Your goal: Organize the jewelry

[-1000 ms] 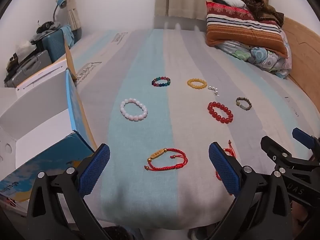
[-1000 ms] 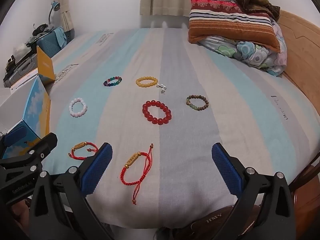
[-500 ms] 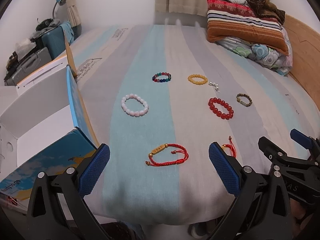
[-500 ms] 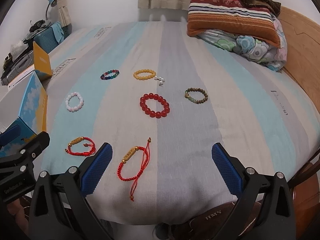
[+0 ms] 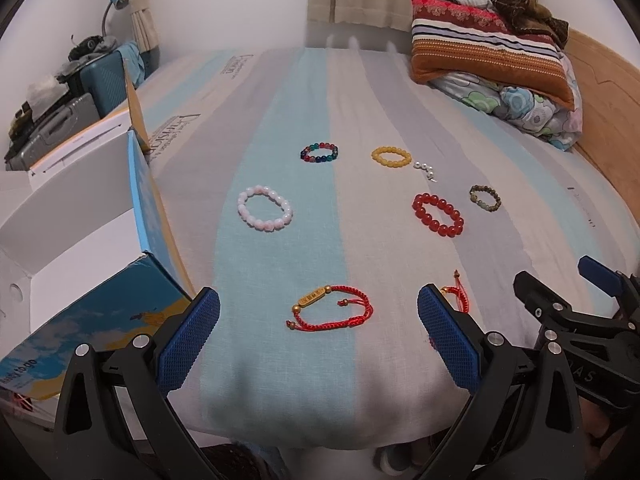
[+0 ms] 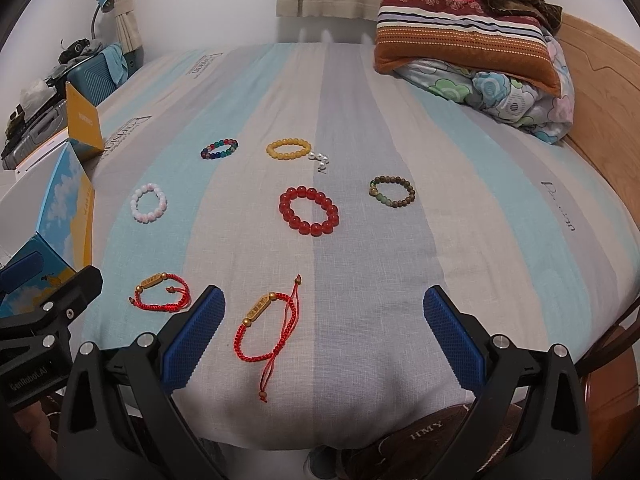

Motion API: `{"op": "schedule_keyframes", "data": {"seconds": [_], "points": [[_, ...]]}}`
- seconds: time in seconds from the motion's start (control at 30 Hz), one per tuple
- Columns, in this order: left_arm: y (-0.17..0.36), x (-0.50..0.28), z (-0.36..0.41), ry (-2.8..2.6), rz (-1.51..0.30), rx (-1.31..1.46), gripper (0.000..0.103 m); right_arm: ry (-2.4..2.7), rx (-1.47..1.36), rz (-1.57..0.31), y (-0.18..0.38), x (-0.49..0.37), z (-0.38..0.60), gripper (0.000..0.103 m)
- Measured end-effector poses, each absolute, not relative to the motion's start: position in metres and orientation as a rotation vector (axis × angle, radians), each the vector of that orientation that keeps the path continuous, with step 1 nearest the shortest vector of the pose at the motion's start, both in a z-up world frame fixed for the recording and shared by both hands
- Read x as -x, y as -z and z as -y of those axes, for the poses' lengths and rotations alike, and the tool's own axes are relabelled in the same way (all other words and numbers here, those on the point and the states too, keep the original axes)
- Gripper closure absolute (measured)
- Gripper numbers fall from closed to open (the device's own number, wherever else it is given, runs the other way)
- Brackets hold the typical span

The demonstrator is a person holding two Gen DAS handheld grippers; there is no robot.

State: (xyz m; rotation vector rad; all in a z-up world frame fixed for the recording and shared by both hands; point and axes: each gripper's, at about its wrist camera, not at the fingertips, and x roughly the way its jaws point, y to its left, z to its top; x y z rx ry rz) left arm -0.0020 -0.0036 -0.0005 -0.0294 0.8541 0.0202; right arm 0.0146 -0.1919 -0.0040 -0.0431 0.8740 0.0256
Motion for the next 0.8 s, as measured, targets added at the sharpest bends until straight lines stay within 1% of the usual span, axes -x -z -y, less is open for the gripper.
{"op": "schedule_keyframes", "data": {"seconds": [0.8], "points": [[-0.0014,0.0025,0.0060,-0.009,-0.840,0.032,0.006,-0.027,0.048,-0.868,0.0030,-0.0152,0.1915,0.007]]}}
